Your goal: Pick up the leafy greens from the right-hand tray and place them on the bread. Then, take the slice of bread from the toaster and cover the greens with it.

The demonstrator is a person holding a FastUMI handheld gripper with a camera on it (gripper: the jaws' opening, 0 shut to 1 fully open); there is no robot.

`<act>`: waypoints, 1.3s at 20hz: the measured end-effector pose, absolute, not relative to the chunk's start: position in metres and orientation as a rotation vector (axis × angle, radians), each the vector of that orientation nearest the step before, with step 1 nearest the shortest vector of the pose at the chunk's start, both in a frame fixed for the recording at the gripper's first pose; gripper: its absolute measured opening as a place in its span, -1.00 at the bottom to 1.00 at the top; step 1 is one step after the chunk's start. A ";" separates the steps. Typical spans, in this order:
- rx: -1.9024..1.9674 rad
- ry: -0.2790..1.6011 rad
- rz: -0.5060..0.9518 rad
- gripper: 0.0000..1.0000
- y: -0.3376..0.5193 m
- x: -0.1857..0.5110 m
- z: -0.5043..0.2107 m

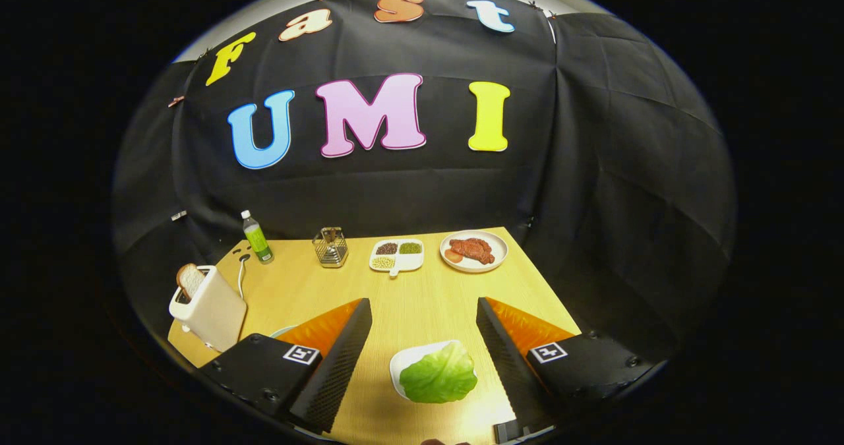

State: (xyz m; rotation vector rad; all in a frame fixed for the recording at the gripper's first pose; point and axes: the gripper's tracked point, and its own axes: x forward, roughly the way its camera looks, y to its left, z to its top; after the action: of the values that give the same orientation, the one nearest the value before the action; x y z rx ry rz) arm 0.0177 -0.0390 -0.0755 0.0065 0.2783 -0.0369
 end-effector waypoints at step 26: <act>-0.082 0.801 0.005 0.97 -0.080 0.051 -0.299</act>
State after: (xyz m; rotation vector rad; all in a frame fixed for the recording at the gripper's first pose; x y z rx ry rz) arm 0.0509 -0.0801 -0.2986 -0.0820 0.8010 0.0053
